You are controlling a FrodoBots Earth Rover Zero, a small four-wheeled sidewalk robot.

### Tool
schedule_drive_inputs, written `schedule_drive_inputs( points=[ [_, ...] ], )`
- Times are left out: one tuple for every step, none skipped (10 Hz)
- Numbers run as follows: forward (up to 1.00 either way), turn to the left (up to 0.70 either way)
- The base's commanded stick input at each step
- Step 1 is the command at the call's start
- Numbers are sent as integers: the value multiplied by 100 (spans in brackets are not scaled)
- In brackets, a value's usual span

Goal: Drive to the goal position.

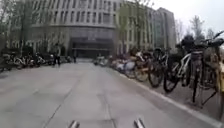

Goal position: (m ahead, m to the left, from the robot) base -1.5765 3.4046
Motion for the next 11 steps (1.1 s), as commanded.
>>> schedule_drive_inputs(
  points=[
    [100, 41],
    [100, 41],
    [100, 2],
    [100, 1],
    [100, 1],
    [100, 1],
    [100, 1],
    [100, 1],
    [100, 1],
    [100, 1],
    [100, 1]
  ],
)
